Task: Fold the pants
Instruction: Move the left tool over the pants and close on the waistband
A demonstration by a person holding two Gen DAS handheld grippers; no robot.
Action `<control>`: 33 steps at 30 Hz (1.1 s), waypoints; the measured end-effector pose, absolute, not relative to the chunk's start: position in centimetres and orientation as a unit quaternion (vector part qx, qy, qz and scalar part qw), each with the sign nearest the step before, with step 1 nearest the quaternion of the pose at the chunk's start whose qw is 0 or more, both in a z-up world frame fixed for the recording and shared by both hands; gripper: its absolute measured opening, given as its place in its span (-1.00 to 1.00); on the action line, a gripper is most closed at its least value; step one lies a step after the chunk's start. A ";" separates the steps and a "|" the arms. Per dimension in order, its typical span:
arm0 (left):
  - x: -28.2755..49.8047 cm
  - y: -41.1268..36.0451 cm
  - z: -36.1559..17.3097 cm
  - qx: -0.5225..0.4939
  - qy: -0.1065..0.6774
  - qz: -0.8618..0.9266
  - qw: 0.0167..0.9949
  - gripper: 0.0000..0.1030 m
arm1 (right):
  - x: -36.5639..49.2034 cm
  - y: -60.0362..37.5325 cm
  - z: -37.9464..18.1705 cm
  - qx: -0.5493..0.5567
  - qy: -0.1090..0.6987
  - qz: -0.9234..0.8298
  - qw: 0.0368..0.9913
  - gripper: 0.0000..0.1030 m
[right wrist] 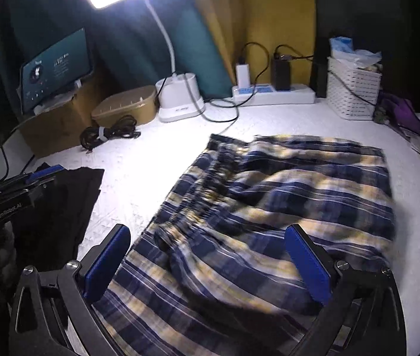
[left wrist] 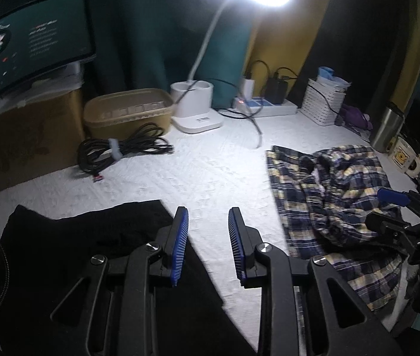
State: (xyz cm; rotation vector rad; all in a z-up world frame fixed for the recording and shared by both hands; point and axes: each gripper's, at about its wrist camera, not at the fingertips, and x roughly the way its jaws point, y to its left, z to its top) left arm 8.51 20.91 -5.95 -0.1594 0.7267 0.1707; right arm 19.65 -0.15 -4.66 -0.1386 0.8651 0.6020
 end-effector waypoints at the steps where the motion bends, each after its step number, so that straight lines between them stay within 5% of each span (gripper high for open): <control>1: 8.9 20.2 -5.9 -0.074 0.357 0.078 0.928 -0.47 | 19.6 -1.2 -4.3 -0.060 0.408 0.284 0.866 1.00; 4: 10.1 18.0 -5.7 -0.068 0.363 0.060 0.927 -0.41 | 19.5 -3.7 -3.8 -0.045 0.400 0.272 0.874 1.00; 7: 11.4 15.7 -5.5 -0.065 0.364 0.035 0.929 -0.11 | 19.8 -7.3 -3.6 -0.027 0.395 0.250 0.884 1.00; 23: 19.1 8.0 -10.0 -0.037 0.435 -0.046 0.899 -0.10 | 21.6 -19.4 -6.4 0.037 0.411 0.175 0.894 1.00; 29: 19.9 7.8 -11.2 -0.030 0.443 -0.065 0.894 -0.84 | 21.8 -18.3 -7.3 0.037 0.419 0.187 0.888 1.00; 33: 19.2 8.6 -9.8 -0.029 0.425 -0.042 0.904 -0.84 | 21.7 -17.0 -7.2 0.032 0.423 0.201 0.883 1.00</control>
